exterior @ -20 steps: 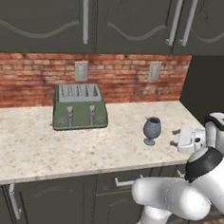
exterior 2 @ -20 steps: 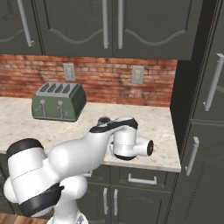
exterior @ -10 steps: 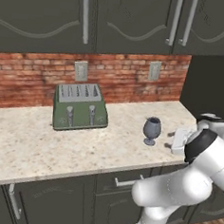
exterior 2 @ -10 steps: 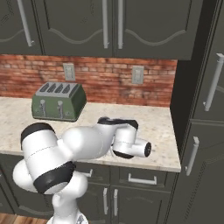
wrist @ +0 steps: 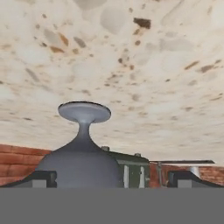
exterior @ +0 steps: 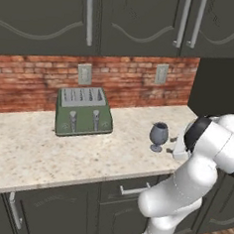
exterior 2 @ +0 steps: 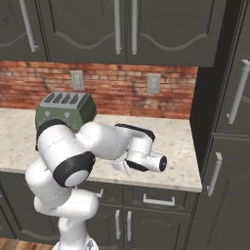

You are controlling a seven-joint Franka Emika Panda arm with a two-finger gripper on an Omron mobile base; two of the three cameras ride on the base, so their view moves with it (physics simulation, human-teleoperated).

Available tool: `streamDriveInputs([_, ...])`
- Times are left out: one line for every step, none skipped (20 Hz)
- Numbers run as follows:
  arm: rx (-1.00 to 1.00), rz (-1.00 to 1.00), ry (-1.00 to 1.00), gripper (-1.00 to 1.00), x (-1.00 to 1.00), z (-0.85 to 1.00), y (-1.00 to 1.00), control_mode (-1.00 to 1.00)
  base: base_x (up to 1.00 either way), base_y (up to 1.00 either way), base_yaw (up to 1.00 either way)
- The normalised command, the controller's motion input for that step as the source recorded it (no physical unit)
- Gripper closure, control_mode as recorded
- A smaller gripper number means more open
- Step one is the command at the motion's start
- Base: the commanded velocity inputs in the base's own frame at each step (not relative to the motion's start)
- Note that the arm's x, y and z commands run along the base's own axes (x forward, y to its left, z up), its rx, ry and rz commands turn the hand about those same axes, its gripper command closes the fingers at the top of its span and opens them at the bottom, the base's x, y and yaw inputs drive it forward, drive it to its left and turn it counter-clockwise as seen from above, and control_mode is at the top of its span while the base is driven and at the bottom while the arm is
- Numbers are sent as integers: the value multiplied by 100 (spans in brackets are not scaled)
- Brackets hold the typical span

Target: Retrieve the wine glasses from the counter and place one next to each plate.

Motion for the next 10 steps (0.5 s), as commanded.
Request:
streamDriveInputs([-3,0,2,-100,34,-33,0,-100,0,0,0])
streamDriveInputs([-1,3,0,-100,16,-30,0,-100,0,0,0])
streamDriveInputs([0,6,0,-100,9,-24,0,-100,0,0,0])
streamDriveInputs([0,9,0,-100,16,-14,0,-100,0,0,0])
streamDriveInputs([0,10,0,-100,31,-4,0,-100,0,0,0])
streamDriveInputs([0,7,0,-100,41,-10,0,-100,0,0,0])
streamDriveInputs([0,6,0,-100,33,-11,0,-100,0,0,0])
streamDriveInputs([0,3,0,-100,26,-14,0,-100,0,0,0])
streamDriveInputs([0,2,0,-100,28,-16,0,-100,0,0,0])
streamDriveInputs([0,1,1,-100,39,-19,0,-100,0,0,0])
